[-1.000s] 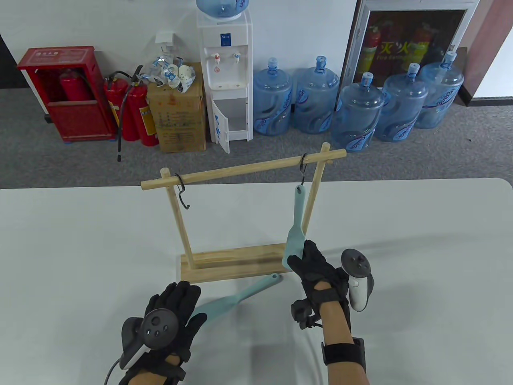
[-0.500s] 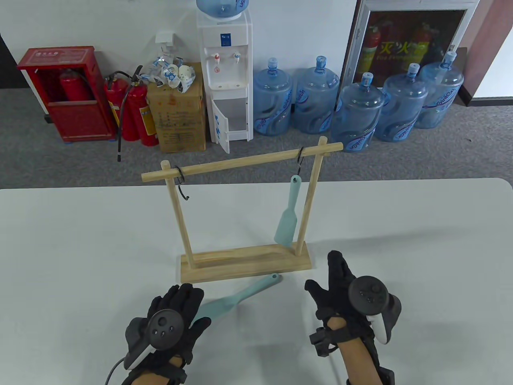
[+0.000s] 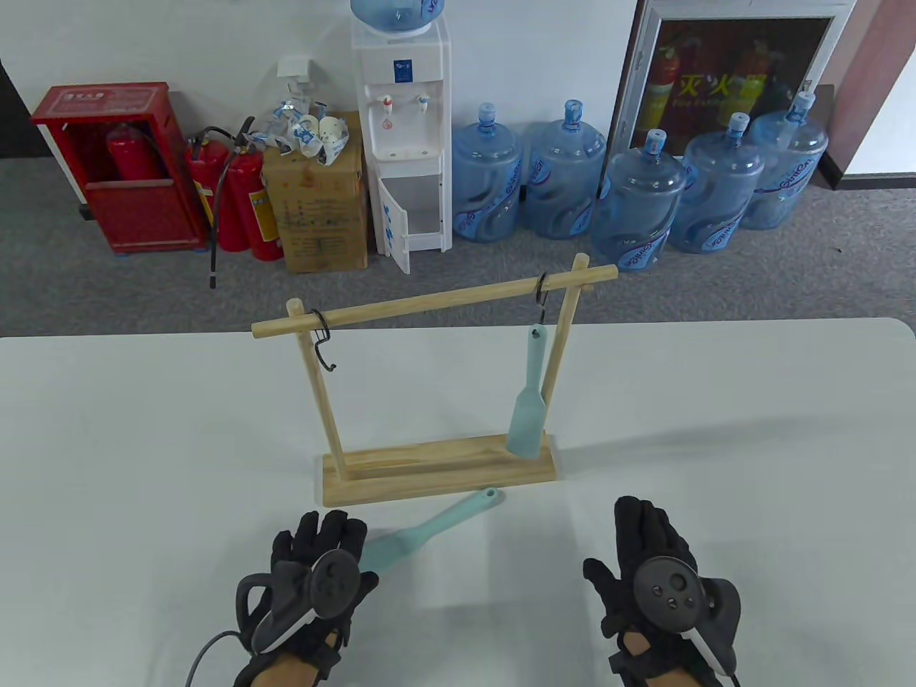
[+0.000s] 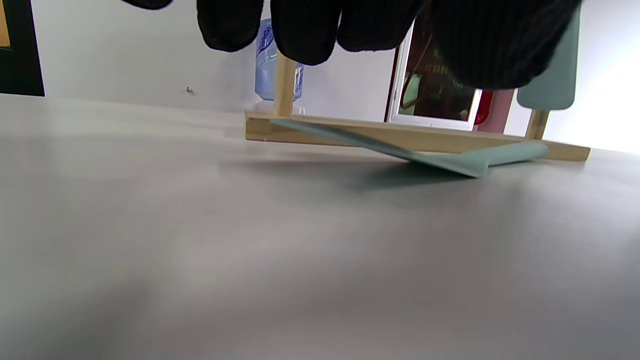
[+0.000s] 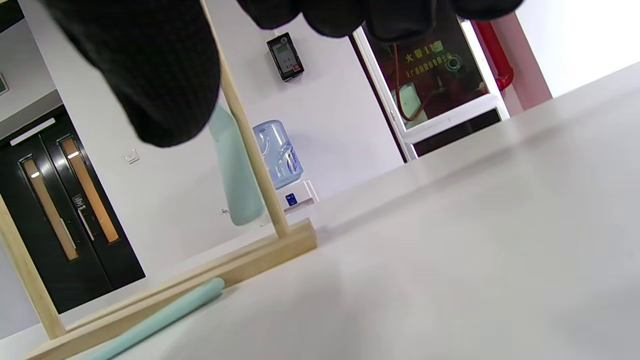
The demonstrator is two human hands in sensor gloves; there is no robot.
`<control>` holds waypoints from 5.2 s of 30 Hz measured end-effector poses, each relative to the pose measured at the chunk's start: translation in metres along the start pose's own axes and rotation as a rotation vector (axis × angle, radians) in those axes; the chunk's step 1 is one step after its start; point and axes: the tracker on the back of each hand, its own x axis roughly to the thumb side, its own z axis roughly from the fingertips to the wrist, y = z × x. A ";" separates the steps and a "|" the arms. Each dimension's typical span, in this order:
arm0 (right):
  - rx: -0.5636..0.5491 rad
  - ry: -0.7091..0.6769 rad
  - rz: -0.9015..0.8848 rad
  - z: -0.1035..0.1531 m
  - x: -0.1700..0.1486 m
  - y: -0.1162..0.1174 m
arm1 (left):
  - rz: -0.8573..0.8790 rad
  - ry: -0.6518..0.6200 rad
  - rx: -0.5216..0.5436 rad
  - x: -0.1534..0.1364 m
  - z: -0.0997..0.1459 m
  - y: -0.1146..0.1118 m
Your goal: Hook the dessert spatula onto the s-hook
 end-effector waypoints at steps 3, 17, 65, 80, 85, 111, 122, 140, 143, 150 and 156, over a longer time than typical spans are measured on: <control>0.019 0.012 0.003 0.000 -0.007 0.006 | -0.032 0.025 -0.053 0.005 -0.003 -0.001; 0.009 0.059 0.003 0.006 -0.032 0.003 | -0.100 0.010 -0.124 0.019 -0.011 -0.015; 0.002 0.079 -0.091 0.005 -0.045 -0.010 | 0.808 0.047 0.348 -0.047 0.026 0.059; 0.008 0.105 -0.105 0.004 -0.049 -0.010 | 1.054 0.114 0.362 -0.085 0.036 0.050; 0.016 0.107 -0.104 0.004 -0.049 -0.010 | 1.069 0.112 0.383 -0.089 0.037 0.043; 0.049 0.082 -0.123 0.006 -0.046 -0.005 | 1.047 0.291 -0.002 -0.050 -0.050 0.003; 0.047 0.080 -0.124 0.006 -0.045 -0.005 | 1.224 0.219 -0.134 -0.038 -0.059 -0.024; 0.039 0.065 -0.120 0.006 -0.043 -0.005 | 0.699 0.069 0.178 -0.040 0.011 0.056; 0.040 0.066 -0.116 0.007 -0.042 -0.005 | 0.635 0.027 0.235 -0.032 0.022 0.064; 0.042 0.060 -0.109 0.007 -0.042 -0.004 | 0.489 -0.059 0.289 -0.002 0.032 0.059; 0.049 0.062 -0.104 0.007 -0.041 -0.003 | 0.349 -0.104 0.246 0.019 0.026 0.044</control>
